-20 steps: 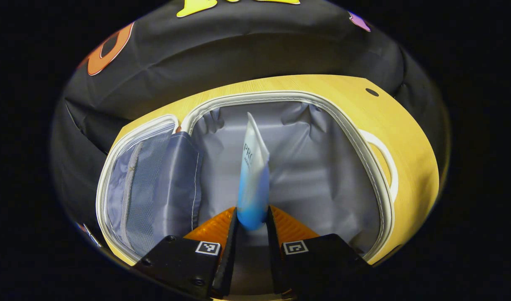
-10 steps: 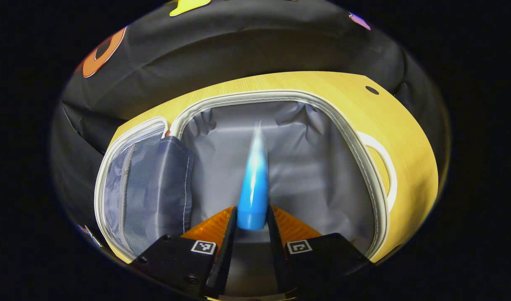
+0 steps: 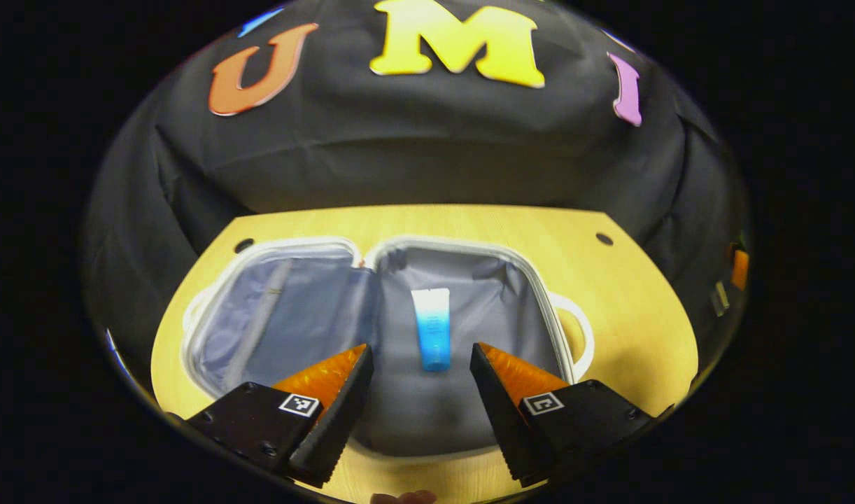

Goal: First open the suitcase, pack the skin care products into it, and then close the suitcase.

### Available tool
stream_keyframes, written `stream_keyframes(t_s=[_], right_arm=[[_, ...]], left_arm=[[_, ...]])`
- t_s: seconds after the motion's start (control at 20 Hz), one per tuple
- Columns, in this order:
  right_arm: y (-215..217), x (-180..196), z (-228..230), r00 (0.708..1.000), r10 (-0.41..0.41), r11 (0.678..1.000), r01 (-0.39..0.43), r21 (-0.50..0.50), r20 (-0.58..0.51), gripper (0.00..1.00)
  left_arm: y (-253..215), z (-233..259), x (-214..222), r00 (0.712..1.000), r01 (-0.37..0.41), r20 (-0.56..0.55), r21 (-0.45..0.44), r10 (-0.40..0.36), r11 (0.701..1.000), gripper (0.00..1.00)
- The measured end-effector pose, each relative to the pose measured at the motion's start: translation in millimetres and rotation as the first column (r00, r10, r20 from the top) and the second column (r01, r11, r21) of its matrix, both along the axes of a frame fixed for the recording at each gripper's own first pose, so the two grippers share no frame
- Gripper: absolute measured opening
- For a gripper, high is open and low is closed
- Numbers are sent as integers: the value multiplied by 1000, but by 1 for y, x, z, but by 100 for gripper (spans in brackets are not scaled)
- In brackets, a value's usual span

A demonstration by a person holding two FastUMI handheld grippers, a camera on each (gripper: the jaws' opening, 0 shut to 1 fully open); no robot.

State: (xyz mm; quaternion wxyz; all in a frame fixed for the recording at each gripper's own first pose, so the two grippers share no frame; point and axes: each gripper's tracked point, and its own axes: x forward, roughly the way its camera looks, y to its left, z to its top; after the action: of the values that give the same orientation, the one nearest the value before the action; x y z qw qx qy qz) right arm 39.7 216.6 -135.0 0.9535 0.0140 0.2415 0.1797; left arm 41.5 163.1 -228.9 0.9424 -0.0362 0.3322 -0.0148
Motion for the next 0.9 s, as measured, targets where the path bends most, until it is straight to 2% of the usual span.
stream_keyframes(t_s=[0.05, 0.1, 0.15, 0.35, 0.5, 0.65, 0.75, 0.9], right_arm=[[23, 11, -12, 999, 21, 1000, -21, 22, -26, 34], [46, 22, -26, 997, 37, 999, -34, 42, -61, 34], [65, 28, -41, 994, 49, 997, -43, 60, -102, 34], [124, 44, -117, 962, 65, 998, -57, 37, -264, 34], [136, 45, -170, 930, -1, 1000, 4, 7, -368, 34], [137, 44, -201, 889, -67, 997, 72, -6, -452, 34], [137, 49, -205, 883, -92, 995, 94, -19, -460, 34], [138, 58, -206, 872, -120, 993, 114, -41, -475, 34]], left_arm=[[13, 10, -9, 999, -29, 26, -6, 29, 1000, 91], [25, 18, -17, 997, -56, 44, -19, 57, 998, 99], [38, 24, -26, 995, -88, 51, -23, 89, 996, 95], [83, 18, -79, 981, -194, 18, -32, 194, 981, 97], [113, 2, -112, 965, -259, -38, -53, 258, 964, 97], [124, -7, -127, 965, -259, -57, -54, 256, 964, 97], [128, -7, -128, 965, -260, -52, -59, 257, 964, 100], [125, -7, -124, 965, -261, -51, -98, 257, 960, 97]])
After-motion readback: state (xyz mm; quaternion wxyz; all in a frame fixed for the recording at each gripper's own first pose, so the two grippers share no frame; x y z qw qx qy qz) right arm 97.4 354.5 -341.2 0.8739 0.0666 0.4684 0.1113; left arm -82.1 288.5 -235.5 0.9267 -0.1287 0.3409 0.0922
